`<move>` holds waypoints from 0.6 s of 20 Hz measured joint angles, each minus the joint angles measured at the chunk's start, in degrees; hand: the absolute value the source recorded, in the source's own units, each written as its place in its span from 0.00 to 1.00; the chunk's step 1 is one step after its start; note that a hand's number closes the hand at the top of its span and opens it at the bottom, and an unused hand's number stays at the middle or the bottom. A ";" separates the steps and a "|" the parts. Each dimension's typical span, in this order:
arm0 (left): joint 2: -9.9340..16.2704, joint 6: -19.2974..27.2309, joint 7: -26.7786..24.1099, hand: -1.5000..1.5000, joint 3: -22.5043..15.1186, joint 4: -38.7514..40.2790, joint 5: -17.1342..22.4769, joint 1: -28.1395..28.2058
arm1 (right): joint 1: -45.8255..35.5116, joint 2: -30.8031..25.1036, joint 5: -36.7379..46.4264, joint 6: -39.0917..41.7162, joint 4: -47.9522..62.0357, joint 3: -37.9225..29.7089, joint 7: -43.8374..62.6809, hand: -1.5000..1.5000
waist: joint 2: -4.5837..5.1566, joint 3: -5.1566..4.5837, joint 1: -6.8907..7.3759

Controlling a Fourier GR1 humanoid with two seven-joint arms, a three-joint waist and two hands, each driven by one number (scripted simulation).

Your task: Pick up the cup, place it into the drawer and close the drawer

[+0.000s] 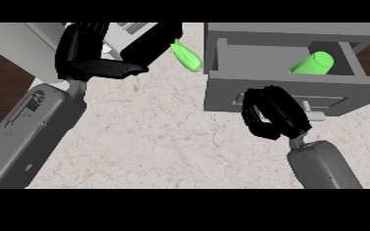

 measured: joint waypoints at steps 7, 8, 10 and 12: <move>3.55 -3.96 -0.58 0.00 3.58 -4.86 0.58 7.71 | -11.58 3.10 4.92 -9.05 24.55 -2.39 -6.68 1.00 | 0.14 0.03 0.06; 3.95 -4.44 -0.59 0.00 4.12 -5.49 0.53 8.52 | -13.79 3.54 4.98 -10.04 27.93 -3.21 -7.73 1.00 | 0.09 -0.01 0.04; 4.59 -5.53 -0.96 0.00 5.06 -6.53 0.66 10.34 | -17.68 4.01 4.95 -11.64 34.51 -4.81 -9.91 1.00 | 0.09 -0.05 0.29; 5.06 -6.58 -1.37 0.00 5.90 -7.19 0.60 11.54 | -22.01 3.71 4.35 -11.83 40.58 -6.80 -11.85 1.00 | 0.20 -0.03 0.48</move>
